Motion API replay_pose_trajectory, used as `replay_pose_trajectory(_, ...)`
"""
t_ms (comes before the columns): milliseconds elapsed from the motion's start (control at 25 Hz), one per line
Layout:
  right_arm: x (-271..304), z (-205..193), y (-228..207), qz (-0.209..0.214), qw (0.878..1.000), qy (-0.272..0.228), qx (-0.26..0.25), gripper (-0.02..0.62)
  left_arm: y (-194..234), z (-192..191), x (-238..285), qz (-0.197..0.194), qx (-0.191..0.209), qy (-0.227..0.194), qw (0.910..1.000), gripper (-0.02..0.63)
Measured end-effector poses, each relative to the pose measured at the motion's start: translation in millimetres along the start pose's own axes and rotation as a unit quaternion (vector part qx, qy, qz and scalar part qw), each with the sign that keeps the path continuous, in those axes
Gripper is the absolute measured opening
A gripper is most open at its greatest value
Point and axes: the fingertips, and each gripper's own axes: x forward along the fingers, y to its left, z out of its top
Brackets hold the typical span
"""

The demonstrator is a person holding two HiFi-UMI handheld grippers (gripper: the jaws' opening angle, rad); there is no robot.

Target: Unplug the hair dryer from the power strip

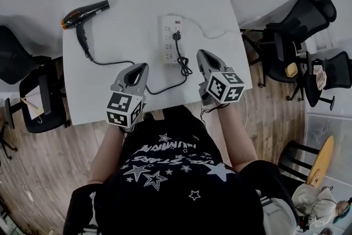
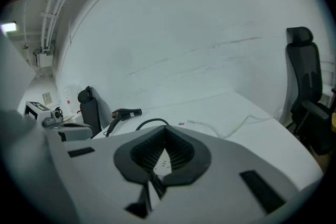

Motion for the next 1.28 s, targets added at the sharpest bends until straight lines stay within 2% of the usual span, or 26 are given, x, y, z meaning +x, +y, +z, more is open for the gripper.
replay_pose_trajectory(200,31,16,-24,0.013,1.000,0.010,-0.002,0.008,15,-1,26,0.028,-0.001,0.013,0.9995,0.006)
replay_pose_trajectory(440,62,14,-38,0.037,0.999,0.037,-0.003,0.008,22,-6,57,0.038,-0.005,0.033,0.9987,0.006)
replay_pose_trajectory(640,80,3,-45,0.054,0.996,0.068,-0.023,0.008,24,-10,84,0.034,-0.013,0.045,0.9983,0.006)
replay_pose_trajectory(960,103,-8,-52,0.074,0.992,0.096,-0.027,0.008,26,-22,114,0.026,-0.022,0.070,0.9969,0.006)
replay_pose_trajectory(1280,114,-19,-54,0.096,0.988,0.117,-0.023,0.008,20,-43,142,0.001,-0.034,0.106,0.9938,0.006)
